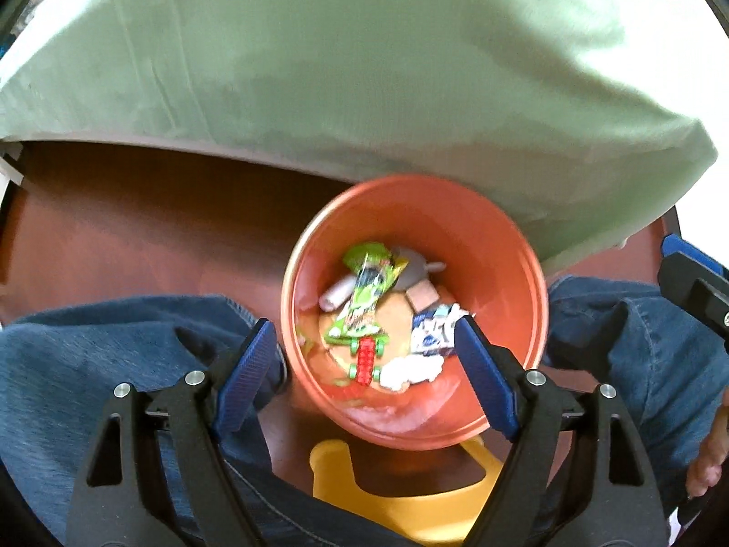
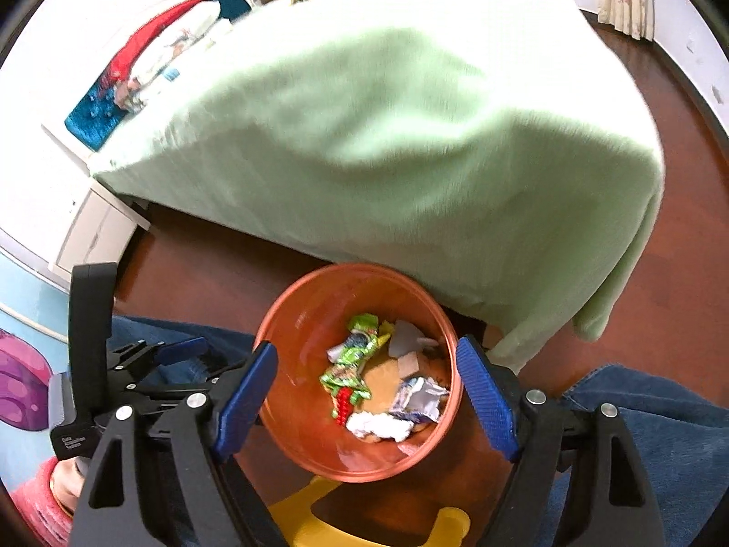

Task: Collect trash
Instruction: 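Open both grippers over the bucket to drop car and block, then move the left gripper to the bed and grasp the orange dinosaur toy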

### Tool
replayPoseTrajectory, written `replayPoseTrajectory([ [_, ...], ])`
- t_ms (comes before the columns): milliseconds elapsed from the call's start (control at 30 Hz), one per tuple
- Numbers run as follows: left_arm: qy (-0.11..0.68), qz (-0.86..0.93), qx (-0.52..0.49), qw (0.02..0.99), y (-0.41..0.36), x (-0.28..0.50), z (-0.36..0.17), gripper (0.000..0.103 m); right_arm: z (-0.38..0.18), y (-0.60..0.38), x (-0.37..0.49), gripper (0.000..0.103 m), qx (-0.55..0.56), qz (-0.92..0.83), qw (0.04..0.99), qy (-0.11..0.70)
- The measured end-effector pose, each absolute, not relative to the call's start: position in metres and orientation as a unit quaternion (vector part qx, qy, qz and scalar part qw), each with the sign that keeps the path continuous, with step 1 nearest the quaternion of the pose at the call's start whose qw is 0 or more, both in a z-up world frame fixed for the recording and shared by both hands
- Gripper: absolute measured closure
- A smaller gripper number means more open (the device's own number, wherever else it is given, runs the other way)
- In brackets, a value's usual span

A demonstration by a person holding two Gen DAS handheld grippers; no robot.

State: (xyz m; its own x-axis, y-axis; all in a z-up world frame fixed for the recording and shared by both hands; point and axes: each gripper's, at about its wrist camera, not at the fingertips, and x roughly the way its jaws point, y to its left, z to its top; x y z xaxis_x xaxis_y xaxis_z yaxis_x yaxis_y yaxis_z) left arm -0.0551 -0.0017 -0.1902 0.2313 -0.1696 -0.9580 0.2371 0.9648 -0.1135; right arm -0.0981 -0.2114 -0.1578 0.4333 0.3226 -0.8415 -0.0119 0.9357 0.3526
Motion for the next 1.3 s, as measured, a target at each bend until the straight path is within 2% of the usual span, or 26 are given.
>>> replayPoseTrajectory([
  [333, 0.514, -0.159, 0.015, 0.843, 0.003, -0.032, -0.116, 0.024, -0.115, -0.222, -0.104, 0.021, 0.144, 0.104, 0.865, 0.47],
  [567, 0.447, -0.186, -0.012, 0.875, -0.007, 0.036, -0.062, 0.024, -0.101, -0.218, -0.109, 0.021, 0.121, 0.112, 0.879, 0.447],
  [700, 0.411, -0.226, -0.011, 0.883, -0.03, 0.088, -0.042, 0.02, -0.098, -0.218, -0.108, 0.021, 0.124, 0.118, 0.882, 0.439],
  [800, 0.404, -0.239, 0.017, 0.883, -0.058, 0.138, -0.037, 0.02, -0.096, -0.222, -0.106, 0.021, 0.138, 0.123, 0.88, 0.437],
  [967, 0.45, -0.224, 0.023, 0.864, -0.087, 0.228, -0.05, 0.02, -0.098, -0.23, -0.102, 0.021, 0.157, 0.126, 0.878, 0.435],
  [1267, 0.459, -0.215, 0.07, 0.859, -0.117, 0.278, -0.066, 0.02, -0.11, -0.246, -0.096, 0.021, 0.172, 0.109, 0.872, 0.446],
  [1300, 0.46, -0.213, 0.071, 0.859, -0.119, 0.28, -0.068, 0.024, -0.111, -0.247, -0.096, 0.021, 0.173, 0.109, 0.871, 0.447],
])
